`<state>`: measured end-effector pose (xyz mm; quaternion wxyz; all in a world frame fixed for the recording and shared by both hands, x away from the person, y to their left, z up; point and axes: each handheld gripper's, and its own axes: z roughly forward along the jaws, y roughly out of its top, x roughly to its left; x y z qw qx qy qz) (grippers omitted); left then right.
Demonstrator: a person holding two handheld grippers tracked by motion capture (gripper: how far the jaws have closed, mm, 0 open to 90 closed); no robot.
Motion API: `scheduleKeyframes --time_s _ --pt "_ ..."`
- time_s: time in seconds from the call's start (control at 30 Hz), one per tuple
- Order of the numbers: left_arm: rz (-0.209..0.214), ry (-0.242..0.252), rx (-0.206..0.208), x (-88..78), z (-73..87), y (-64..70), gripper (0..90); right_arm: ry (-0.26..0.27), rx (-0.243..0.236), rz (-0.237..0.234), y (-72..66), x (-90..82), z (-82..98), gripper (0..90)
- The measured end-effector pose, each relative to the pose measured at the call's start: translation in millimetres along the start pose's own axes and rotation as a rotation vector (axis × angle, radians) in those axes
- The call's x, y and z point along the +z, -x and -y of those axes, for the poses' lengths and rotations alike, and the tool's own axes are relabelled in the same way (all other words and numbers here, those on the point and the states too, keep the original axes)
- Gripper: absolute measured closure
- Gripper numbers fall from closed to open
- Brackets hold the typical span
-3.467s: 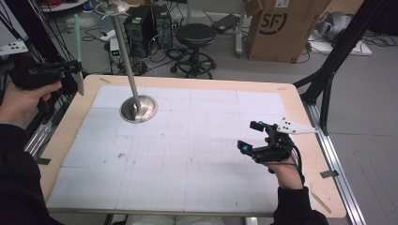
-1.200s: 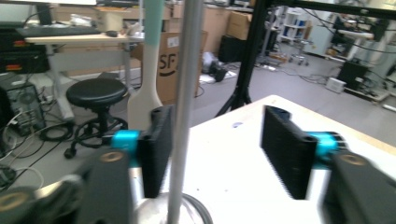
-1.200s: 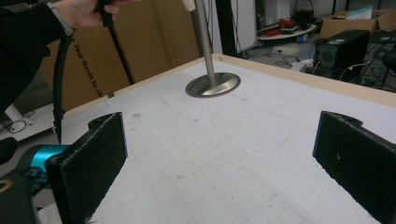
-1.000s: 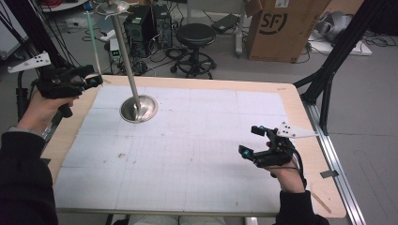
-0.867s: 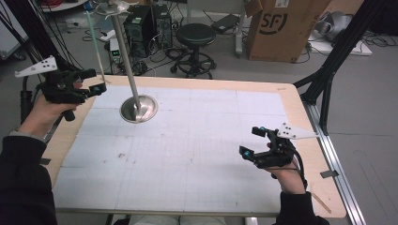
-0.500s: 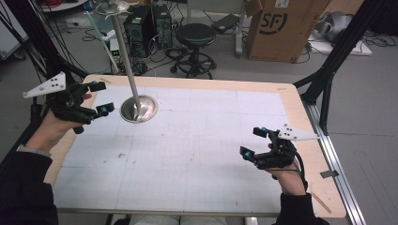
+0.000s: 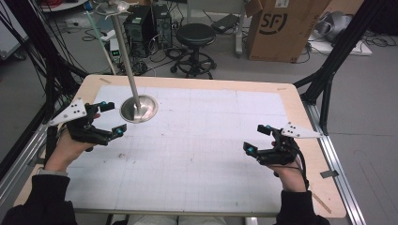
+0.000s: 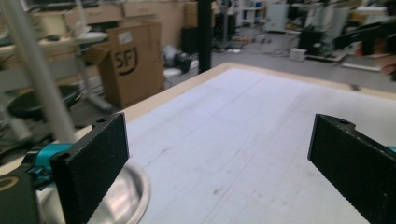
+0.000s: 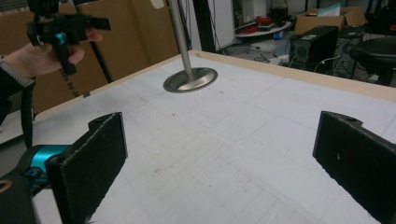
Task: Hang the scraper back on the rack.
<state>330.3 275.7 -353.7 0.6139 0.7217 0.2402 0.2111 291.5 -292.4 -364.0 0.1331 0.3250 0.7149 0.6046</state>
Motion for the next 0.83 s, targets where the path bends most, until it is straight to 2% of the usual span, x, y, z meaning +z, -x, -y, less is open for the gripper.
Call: scheduleKeyframes --time_s 0.1,0.17,0.23,0.3,0.33,0.4,0.47,0.53,0.63,0.73,0.83 --pt "-0.009 0.004 -0.055 -4.8 11.6 -0.5 5.8 0.014 -0.005 0.010 4.1 -3.4 1.8 1.8" --pt "-0.009 0.023 -0.060 -7.8 20.7 3.1 5.8 0.015 -0.011 0.011 5.2 -5.4 2.4 1.8" --pt "-0.011 0.019 -0.068 -10.2 26.5 7.8 5.8 0.012 -0.014 0.016 5.9 -6.5 2.9 1.8" --pt "-0.010 0.033 -0.062 -13.4 31.6 13.4 5.8 0.013 -0.013 0.024 6.6 -7.1 4.0 1.8" --pt "-0.015 0.023 -0.062 -14.9 33.4 15.9 5.8 0.014 -0.013 0.026 6.7 -7.4 4.7 1.8" --pt "-0.016 0.045 -0.052 -17.9 39.0 19.1 5.8 0.017 -0.014 0.034 6.8 -8.0 6.0 1.8" --pt "-0.047 0.023 -0.059 -20.4 40.4 19.8 5.8 0.024 -0.015 0.043 7.2 -8.7 6.9 1.8" --pt "-0.045 0.037 -0.084 -22.5 40.3 20.4 5.8 0.037 -0.025 0.051 7.4 -9.4 7.2 1.9" --pt "-0.037 0.038 -0.062 -24.9 39.3 23.8 5.8 0.045 -0.030 0.056 6.0 -10.3 7.6 1.8" --pt "-0.040 0.055 -0.061 -25.4 36.7 25.0 5.8 0.041 -0.039 0.051 3.4 -9.8 8.3 1.9" --pt "-0.035 0.048 -0.049 -24.1 35.3 26.3 5.8 0.040 -0.039 0.049 3.2 -8.3 8.7 1.8"
